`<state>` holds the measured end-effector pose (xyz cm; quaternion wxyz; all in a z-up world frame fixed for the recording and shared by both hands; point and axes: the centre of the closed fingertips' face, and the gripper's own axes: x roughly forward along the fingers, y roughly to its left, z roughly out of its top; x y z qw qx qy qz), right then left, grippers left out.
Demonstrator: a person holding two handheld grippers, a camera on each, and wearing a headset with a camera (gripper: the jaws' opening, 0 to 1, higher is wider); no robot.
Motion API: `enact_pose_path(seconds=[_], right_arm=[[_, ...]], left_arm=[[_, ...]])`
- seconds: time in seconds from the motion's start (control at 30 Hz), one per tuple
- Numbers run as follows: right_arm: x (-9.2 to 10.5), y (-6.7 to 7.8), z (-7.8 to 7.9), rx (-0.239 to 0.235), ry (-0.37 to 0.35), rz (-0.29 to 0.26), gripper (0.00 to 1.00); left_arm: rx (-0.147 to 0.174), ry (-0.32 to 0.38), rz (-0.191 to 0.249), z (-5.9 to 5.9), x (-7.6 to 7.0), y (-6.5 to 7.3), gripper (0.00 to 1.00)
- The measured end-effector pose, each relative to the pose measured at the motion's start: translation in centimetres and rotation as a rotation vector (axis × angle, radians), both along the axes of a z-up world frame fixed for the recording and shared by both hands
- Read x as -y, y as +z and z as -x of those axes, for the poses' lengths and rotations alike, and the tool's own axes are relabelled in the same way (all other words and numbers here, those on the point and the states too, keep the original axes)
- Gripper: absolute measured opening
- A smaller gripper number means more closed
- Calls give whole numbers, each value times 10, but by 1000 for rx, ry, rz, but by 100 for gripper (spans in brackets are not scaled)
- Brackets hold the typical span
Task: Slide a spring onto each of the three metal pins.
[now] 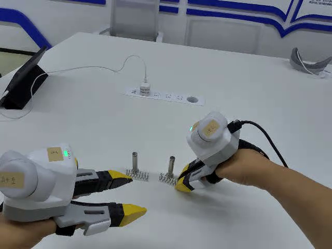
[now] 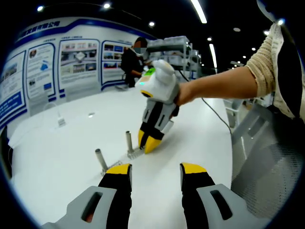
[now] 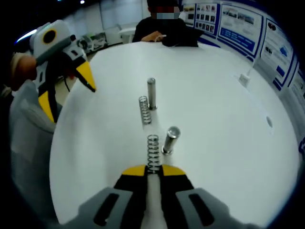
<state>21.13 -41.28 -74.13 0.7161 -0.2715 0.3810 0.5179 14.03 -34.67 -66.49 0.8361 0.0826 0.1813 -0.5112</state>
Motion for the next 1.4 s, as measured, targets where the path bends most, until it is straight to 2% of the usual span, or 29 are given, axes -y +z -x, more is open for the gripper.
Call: enact_pose_path(seconds=[0.4,0.67,0.93,1.13,1.4], right_arm=[[-3,23,30,17,101,23,12],[-2,38,45,36,139,28,12],[-5,46,62,39,192,44,12],[-12,53,73,44,239,45,12],[-18,60,80,49,285,53,12]], left_arm=[[5,-32,-16,-4,11,-2,41],[11,-59,-22,-4,21,-3,40],[13,-85,-35,-4,26,-8,38],[20,-114,-43,-1,33,-9,35],[42,-159,-62,3,41,-10,26]])
